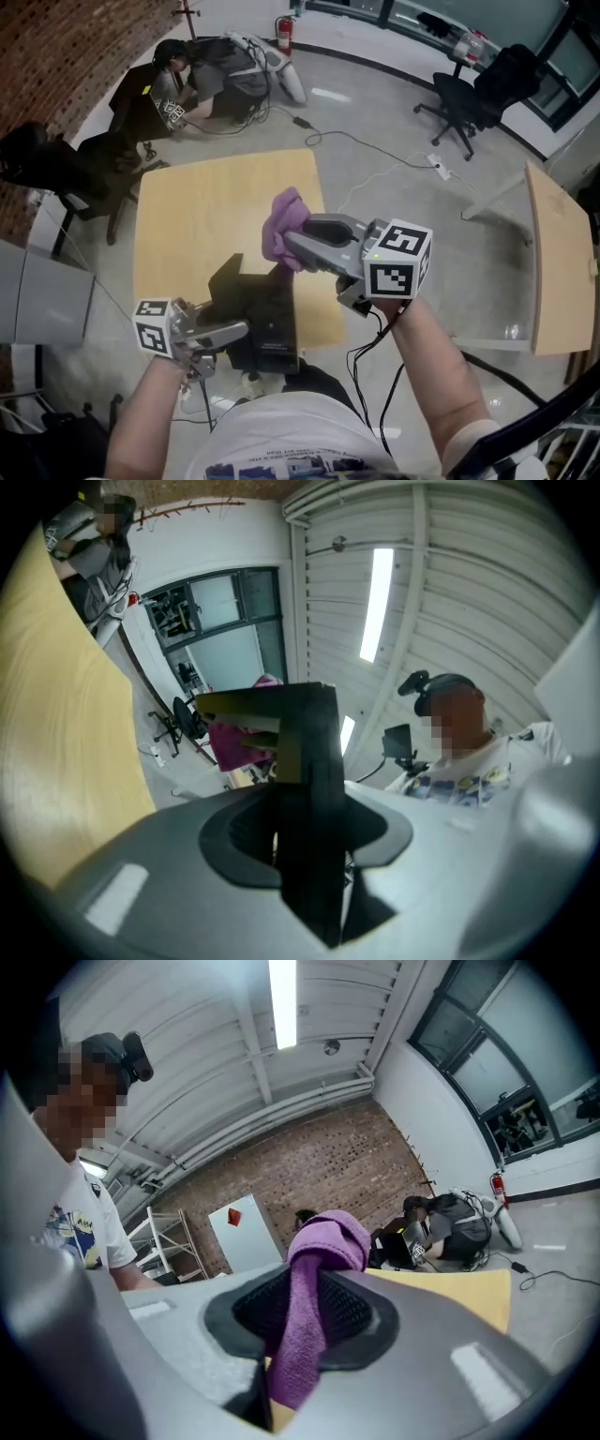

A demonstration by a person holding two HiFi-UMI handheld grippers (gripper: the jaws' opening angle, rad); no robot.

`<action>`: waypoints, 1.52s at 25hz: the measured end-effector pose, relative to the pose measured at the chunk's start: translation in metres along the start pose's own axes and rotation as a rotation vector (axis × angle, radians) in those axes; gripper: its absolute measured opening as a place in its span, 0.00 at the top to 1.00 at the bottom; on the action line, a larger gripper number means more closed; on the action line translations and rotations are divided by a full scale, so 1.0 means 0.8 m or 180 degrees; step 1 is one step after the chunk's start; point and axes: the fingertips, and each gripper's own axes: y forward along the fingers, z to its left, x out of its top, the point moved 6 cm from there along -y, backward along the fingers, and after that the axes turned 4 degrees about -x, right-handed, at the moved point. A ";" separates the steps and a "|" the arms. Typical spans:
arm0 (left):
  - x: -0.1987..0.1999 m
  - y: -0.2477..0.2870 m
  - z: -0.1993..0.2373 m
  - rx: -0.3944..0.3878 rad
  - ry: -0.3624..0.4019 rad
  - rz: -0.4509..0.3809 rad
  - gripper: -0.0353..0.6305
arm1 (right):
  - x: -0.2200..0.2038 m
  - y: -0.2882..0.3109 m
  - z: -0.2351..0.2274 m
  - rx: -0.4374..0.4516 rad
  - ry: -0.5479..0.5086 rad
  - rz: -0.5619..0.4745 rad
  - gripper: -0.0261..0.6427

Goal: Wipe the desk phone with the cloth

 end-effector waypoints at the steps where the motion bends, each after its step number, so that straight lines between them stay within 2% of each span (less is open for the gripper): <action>1: -0.001 0.000 0.001 0.0013 -0.0011 0.0002 0.68 | -0.004 0.001 -0.006 -0.0038 0.0002 0.0048 0.83; 4: -0.003 -0.005 0.003 0.0013 -0.0057 0.0020 0.68 | -0.003 0.007 -0.017 -0.0138 -0.0027 0.0096 0.83; 7: -0.003 -0.003 0.004 0.0011 -0.0083 0.0042 0.68 | 0.030 0.011 -0.007 -0.0035 -0.0166 -0.0033 0.83; 10: -0.004 0.007 0.004 0.0006 -0.0092 0.0051 0.68 | 0.067 0.016 0.023 0.0300 -0.0354 -0.0137 0.83; 13: -0.006 0.014 0.002 0.0004 -0.0097 0.0067 0.68 | 0.082 0.029 0.060 0.0791 -0.0467 -0.0125 0.83; 17: -0.009 0.020 0.001 -0.0002 -0.0082 0.0088 0.68 | 0.063 0.056 0.087 0.1326 -0.0622 0.0223 0.83; 20: -0.009 0.023 0.001 -0.0008 -0.0084 0.0096 0.68 | 0.039 0.073 0.088 0.1525 -0.0675 0.0549 0.83; 27: -0.011 0.023 -0.007 -0.0006 -0.0073 0.0037 0.68 | 0.008 0.091 0.037 0.1278 -0.0690 0.0949 0.83; 31: -0.009 0.011 -0.007 -0.0022 -0.0079 -0.0015 0.68 | -0.014 0.101 -0.005 0.0940 -0.0559 0.1048 0.83; 34: -0.009 0.009 -0.007 0.0005 -0.0092 -0.0087 0.68 | -0.015 0.086 -0.038 0.0571 -0.0395 0.0901 0.83; 38: -0.007 0.004 -0.004 0.0078 -0.0105 -0.0177 0.68 | 0.027 0.037 -0.035 0.0358 -0.0325 0.0345 0.83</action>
